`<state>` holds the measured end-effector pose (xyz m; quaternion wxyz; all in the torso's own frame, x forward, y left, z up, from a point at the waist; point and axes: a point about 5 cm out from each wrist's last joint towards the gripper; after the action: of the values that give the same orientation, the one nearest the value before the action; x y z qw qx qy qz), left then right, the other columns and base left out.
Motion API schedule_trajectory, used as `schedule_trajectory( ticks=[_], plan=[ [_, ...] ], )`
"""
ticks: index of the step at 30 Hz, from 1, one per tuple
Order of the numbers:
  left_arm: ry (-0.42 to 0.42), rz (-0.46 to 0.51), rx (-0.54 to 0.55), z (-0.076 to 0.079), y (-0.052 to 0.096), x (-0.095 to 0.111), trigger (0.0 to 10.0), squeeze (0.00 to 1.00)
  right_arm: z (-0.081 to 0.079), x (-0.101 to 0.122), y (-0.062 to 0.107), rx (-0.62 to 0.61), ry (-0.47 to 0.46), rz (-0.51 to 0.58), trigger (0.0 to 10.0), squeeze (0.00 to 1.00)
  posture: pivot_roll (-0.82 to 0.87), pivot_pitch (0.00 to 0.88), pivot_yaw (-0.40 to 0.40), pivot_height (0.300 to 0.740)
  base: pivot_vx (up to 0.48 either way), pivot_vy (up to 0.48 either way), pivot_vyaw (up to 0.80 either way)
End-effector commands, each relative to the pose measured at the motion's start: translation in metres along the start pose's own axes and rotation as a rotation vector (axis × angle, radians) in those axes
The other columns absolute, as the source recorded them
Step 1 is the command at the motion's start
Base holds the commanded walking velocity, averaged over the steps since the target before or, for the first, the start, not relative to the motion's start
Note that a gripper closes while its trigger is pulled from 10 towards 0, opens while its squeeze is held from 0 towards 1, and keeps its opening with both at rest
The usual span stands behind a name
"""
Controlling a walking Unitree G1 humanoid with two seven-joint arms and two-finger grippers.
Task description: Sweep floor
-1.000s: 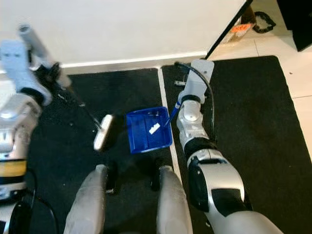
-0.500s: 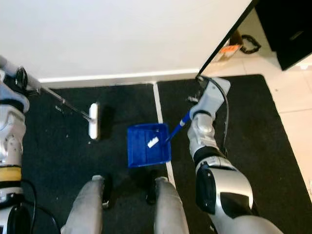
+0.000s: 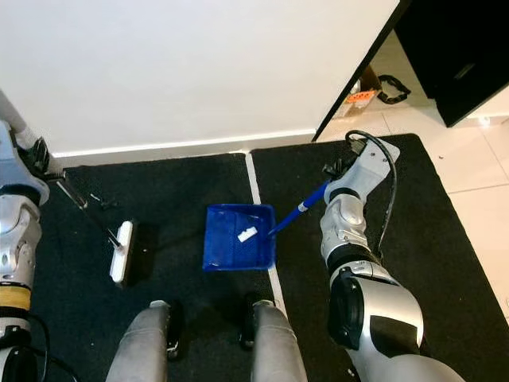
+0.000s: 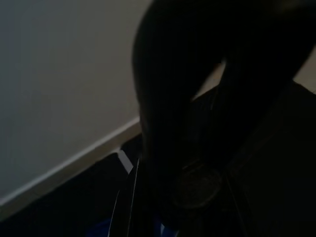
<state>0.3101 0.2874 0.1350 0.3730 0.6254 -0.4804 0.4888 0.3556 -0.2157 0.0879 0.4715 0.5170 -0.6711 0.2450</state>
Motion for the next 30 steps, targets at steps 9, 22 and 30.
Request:
schedule_trajectory(
  ticks=[9, 22, 30],
  plan=[
    [-0.041, -0.027, 0.062, -0.004, 0.003, -0.020, 10.0, 0.00, -0.002, 0.006, 0.000, 0.090, -0.070, 0.039, 10.0, 0.00, 0.11, 0.061, -0.050, 0.740, 0.000, 0.000, 0.00],
    [-0.013, -0.002, 0.131, -0.013, 0.002, -0.023, 10.0, 0.00, -0.008, 0.006, 0.000, 0.155, -0.089, 0.040, 10.0, 0.00, 0.11, 0.045, -0.049, 0.740, 0.157, 0.000, 0.00],
    [0.032, -0.014, 0.135, -0.002, 0.001, -0.028, 10.0, 0.00, -0.006, -0.004, 0.005, 0.167, -0.085, 0.017, 10.0, 0.00, 0.10, 0.030, -0.039, 0.740, 0.458, 0.000, 0.00]
  ],
)
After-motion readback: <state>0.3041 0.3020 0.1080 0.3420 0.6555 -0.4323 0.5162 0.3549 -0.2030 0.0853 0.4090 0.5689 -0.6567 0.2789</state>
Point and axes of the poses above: a point about 5 cm out from each wrist's last joint towards the gripper, its own y axis pointing back from the gripper into the wrist, its own x axis along the axis of the wrist's last joint, z = x × y, and after that the axes turned 8 degrees about -y, right-handed
